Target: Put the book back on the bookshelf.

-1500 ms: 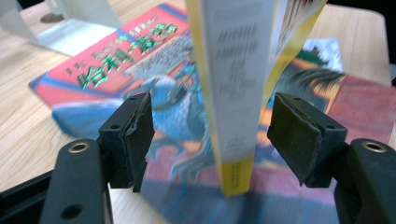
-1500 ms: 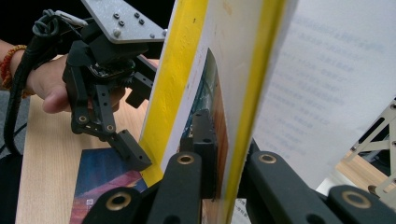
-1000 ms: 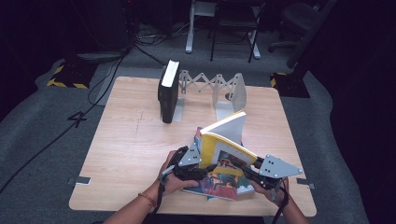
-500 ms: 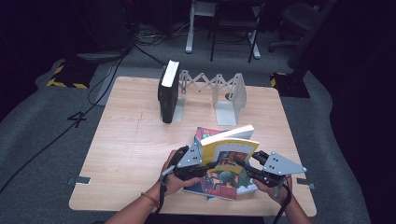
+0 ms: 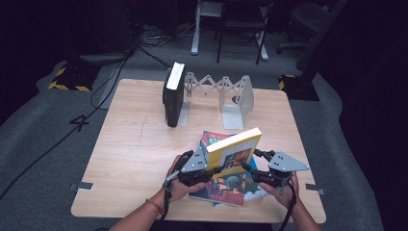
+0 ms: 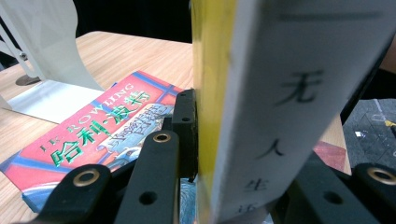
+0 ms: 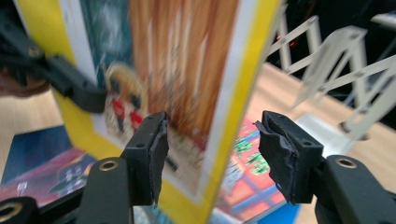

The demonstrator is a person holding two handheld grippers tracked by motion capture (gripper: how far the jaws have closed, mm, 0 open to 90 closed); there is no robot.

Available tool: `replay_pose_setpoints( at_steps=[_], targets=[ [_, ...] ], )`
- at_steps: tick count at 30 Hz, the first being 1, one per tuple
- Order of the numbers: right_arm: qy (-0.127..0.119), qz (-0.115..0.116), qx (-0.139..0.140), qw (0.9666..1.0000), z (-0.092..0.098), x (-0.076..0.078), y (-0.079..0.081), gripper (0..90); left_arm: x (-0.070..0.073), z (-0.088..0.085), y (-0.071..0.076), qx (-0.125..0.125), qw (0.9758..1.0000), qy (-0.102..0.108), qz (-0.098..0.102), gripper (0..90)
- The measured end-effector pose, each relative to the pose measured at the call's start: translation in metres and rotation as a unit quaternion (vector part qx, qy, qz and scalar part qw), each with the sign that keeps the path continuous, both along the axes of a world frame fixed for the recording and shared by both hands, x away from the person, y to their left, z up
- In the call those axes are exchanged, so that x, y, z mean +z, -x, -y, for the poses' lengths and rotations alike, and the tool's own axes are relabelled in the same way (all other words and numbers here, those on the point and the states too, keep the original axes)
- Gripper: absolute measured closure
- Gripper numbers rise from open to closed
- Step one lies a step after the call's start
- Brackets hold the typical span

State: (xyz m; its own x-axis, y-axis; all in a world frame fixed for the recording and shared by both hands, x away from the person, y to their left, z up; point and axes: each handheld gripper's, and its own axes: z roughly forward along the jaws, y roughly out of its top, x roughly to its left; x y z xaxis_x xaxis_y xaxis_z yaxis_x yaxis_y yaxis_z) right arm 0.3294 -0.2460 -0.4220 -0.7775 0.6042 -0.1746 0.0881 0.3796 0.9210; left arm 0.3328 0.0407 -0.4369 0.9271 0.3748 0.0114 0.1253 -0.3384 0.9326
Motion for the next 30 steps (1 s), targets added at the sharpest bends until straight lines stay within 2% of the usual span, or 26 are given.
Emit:
replay_pose_setpoints(
  at_steps=[2, 4, 9, 13, 17, 19, 21, 25, 30],
  targets=[
    [0.009, -0.002, 0.005, 0.9999, -0.004, -0.005, -0.001, 44.9, 0.001, -0.001, 0.000, 0.001, 1.0000, 0.000, 0.004, 72.3],
    [0.011, -0.004, 0.005, 0.9999, -0.007, -0.009, -0.001, 44.0, 0.004, -0.003, 0.001, 0.001, 0.9999, 0.011, 0.008, 69.0],
    [-0.004, -0.011, -0.001, 0.9999, -0.007, -0.011, -0.002, 45.9, 0.016, -0.007, 0.005, 0.006, 0.9994, 0.026, 0.022, 65.9],
    [-0.003, -0.009, -0.001, 1.0000, -0.007, -0.011, -0.001, 45.9, 0.024, -0.006, 0.007, 0.010, 0.9988, 0.034, 0.034, 65.3],
    [-0.001, -0.009, 0.000, 1.0000, -0.007, -0.011, -0.001, 45.8, 0.028, -0.005, 0.006, 0.009, 0.9985, 0.040, 0.036, 66.1],
    [0.004, -0.005, -0.002, 1.0000, -0.008, -0.011, 0.000, 45.6, 0.032, -0.005, 0.005, 0.010, 0.9980, 0.050, 0.037, 67.4],
    [0.004, -0.006, -0.002, 1.0000, -0.008, -0.011, 0.000, 45.6, 0.034, -0.005, 0.005, 0.008, 0.9981, 0.048, 0.038, 67.7],
    [0.006, -0.006, -0.001, 1.0000, -0.008, -0.011, -0.001, 45.6, 0.044, -0.005, 0.003, 0.010, 0.9969, 0.063, 0.046, 66.9],
    [0.008, -0.005, -0.001, 1.0000, -0.008, -0.011, 0.000, 45.6, 0.048, -0.001, 0.003, 0.008, 0.9967, 0.067, 0.046, 66.5]
  ],
)
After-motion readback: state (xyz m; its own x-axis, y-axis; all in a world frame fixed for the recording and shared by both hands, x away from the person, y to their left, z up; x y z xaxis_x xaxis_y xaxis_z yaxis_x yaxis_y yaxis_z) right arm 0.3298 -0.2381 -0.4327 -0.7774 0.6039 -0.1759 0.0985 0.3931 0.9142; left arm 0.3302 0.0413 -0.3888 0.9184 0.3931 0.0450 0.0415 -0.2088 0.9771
